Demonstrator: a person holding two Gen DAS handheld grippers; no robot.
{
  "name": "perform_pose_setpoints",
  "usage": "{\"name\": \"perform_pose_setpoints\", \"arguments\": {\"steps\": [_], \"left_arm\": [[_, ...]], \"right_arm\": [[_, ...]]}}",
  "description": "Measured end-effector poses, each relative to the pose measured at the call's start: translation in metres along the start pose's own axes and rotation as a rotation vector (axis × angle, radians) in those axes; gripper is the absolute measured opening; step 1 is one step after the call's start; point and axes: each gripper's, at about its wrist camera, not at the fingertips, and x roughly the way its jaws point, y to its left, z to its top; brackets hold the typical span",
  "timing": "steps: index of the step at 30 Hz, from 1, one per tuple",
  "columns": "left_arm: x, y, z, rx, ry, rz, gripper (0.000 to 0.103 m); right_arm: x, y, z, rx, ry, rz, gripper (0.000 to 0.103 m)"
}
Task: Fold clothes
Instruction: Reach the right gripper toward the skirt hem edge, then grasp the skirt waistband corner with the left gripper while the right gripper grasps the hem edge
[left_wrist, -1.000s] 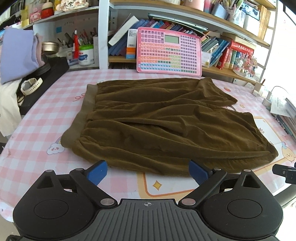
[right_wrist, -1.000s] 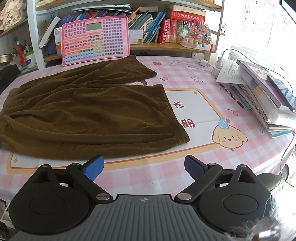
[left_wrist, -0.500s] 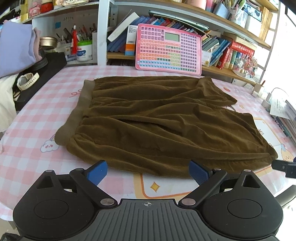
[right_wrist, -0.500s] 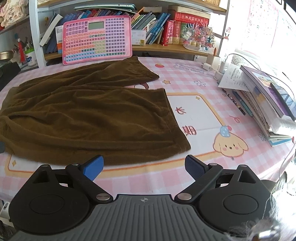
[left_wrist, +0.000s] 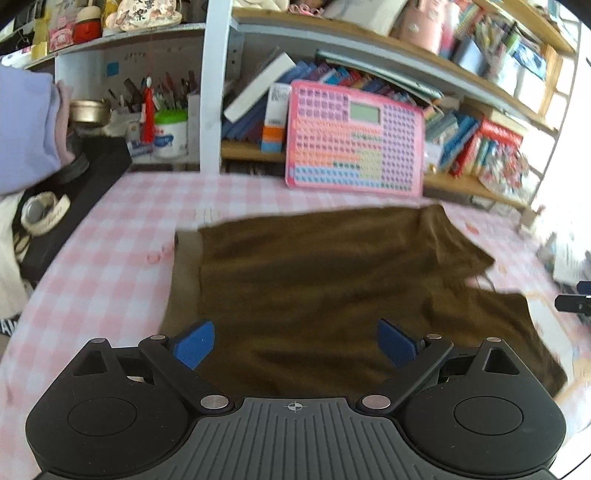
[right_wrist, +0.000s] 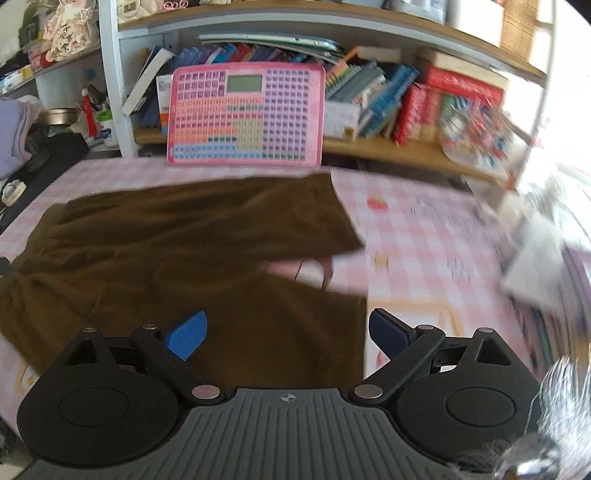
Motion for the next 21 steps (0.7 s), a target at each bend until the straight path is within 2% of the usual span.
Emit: {"name": "perform_pose_setpoints", "arguments": {"steps": [5,10,13,15,18,21], "left_arm": [[0.031,0.007,0.039,0.044,0.001,0.058,0.097],[0.068,0.015,0.063,0.087,-0.018,0.091,0.097],[0.091,0.026,0.076,0.068,-0.026,0.082,0.095],[0.11,0.032,0.084,0.063,-0.006,0.069,0.089],[0.138,0.035,0.094,0.094,0.035,0.076,0.081],[0.164,0.036,0.101,0.142,0.069,0.085,0.078]], "right_arm": [[0.05,-0.041,0.058,-0.052,-0.002,0.069,0.095],[0.115,-0.07,0.108,-0.087,0.026,0.169,0.095],[0.157,-0.082,0.134,-0.11,0.039,0.201,0.092],[0.186,-0.088,0.148,-0.125,0.05,0.207,0.091],[0.228,-0.092,0.167,-0.165,0.071,0.198,0.082],[0.262,-0.095,0.18,-0.192,0.087,0.2,0.081]]}}
